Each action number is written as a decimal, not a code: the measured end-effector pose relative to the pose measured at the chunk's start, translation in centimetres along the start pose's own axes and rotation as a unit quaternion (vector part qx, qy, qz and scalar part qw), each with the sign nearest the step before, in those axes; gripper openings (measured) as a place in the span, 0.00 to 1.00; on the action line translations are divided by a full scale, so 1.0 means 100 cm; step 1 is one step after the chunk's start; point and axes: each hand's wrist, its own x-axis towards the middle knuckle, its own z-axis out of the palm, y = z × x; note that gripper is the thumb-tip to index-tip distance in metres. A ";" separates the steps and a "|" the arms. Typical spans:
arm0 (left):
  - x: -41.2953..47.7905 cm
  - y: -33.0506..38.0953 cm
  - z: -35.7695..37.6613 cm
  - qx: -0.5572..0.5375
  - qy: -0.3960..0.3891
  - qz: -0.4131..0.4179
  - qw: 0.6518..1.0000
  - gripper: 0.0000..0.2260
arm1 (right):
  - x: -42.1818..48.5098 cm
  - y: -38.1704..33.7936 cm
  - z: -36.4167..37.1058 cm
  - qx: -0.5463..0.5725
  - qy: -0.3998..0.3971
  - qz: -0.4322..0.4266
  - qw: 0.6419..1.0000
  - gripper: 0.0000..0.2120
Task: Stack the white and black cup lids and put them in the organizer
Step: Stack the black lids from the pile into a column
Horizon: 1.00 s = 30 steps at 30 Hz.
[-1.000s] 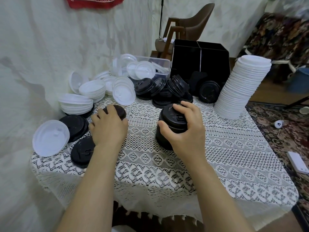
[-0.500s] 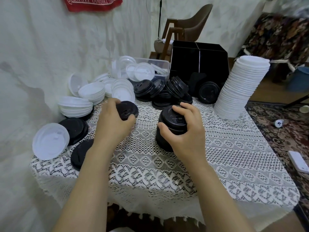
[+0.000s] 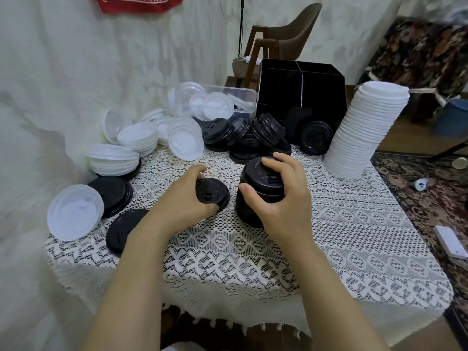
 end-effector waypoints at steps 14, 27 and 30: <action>-0.022 0.081 0.000 -0.172 0.168 0.169 0.956 0.26 | -0.003 -0.003 -0.006 0.120 -0.004 0.083 0.989 0.38; -0.020 0.087 0.025 -0.094 0.106 0.144 0.979 0.24 | -0.003 0.007 -0.008 0.111 -0.005 0.083 0.990 0.40; -0.019 0.086 0.025 -0.093 0.096 0.140 0.981 0.23 | -0.004 0.007 -0.007 0.115 -0.006 0.084 0.990 0.39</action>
